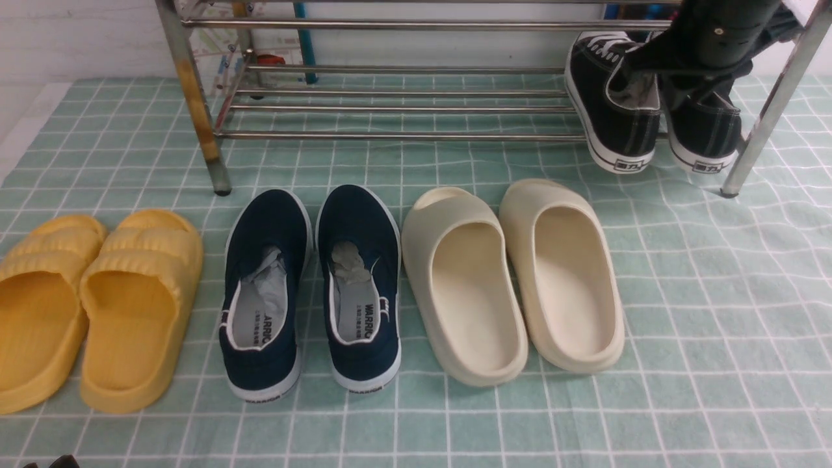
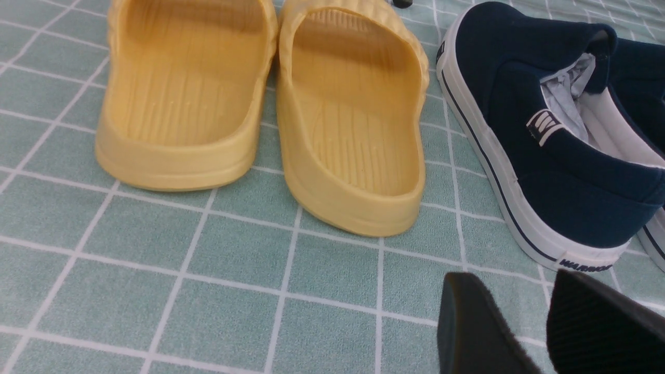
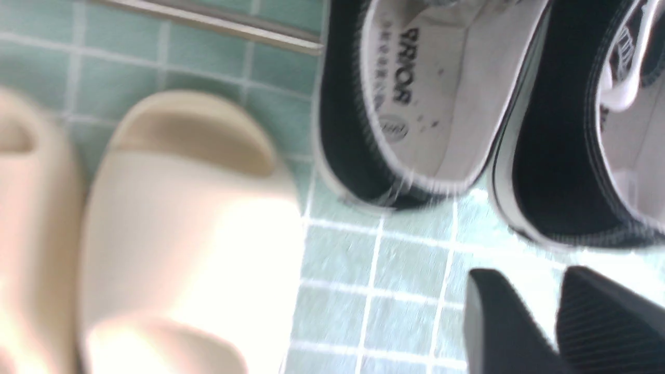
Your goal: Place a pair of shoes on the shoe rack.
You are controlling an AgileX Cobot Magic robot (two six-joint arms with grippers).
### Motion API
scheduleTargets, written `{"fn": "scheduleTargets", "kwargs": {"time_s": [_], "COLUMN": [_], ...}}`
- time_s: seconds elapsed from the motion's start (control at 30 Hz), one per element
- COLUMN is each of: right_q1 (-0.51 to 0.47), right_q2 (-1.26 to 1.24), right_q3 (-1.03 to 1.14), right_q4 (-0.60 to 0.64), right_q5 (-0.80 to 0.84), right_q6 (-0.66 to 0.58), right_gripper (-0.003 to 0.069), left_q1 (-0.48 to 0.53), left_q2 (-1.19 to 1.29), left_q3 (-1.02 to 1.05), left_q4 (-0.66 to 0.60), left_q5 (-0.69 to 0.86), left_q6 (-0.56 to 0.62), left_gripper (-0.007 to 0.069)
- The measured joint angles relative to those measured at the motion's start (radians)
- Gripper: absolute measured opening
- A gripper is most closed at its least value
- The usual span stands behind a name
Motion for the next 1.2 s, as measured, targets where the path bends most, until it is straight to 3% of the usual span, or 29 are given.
{"fn": "scheduleTargets", "kwargs": {"time_s": [0.13, 0.27, 0.33, 0.57, 0.7, 0.9, 1.0, 1.2], "right_q1": [0.009, 0.009, 0.009, 0.009, 0.009, 0.009, 0.009, 0.009], "right_q2": [-0.239, -0.508, -0.579, -1.055, -1.322, -1.629, -1.759, -1.904], "right_q3": [0.207, 0.504, 0.589, 1.239, 1.618, 1.976, 2.07, 2.106], "right_q4": [0.024, 0.024, 0.024, 0.096, 0.202, 0.215, 0.211, 0.21], "right_q5": [-0.034, -0.154, -0.192, -0.571, -0.905, -1.366, -1.444, -1.395], "right_q6": [-0.014, -0.014, -0.014, -0.014, -0.014, -0.014, -0.014, -0.014], "right_gripper": [0.005, -0.0003, -0.0004, -0.0004, -0.0004, -0.0004, -0.0003, 0.0001], "left_q1": [0.0, 0.0, 0.0, 0.0, 0.0, 0.0, 0.0, 0.0], "left_q2": [0.0, 0.0, 0.0, 0.0, 0.0, 0.0, 0.0, 0.0], "left_q3": [0.0, 0.0, 0.0, 0.0, 0.0, 0.0, 0.0, 0.0], "left_q4": [0.0, 0.0, 0.0, 0.0, 0.0, 0.0, 0.0, 0.0], "left_q5": [0.0, 0.0, 0.0, 0.0, 0.0, 0.0, 0.0, 0.0], "left_q6": [0.0, 0.0, 0.0, 0.0, 0.0, 0.0, 0.0, 0.0], "left_gripper": [0.0239, 0.0239, 0.0239, 0.0239, 0.0239, 0.0239, 0.0239, 0.0239]}}
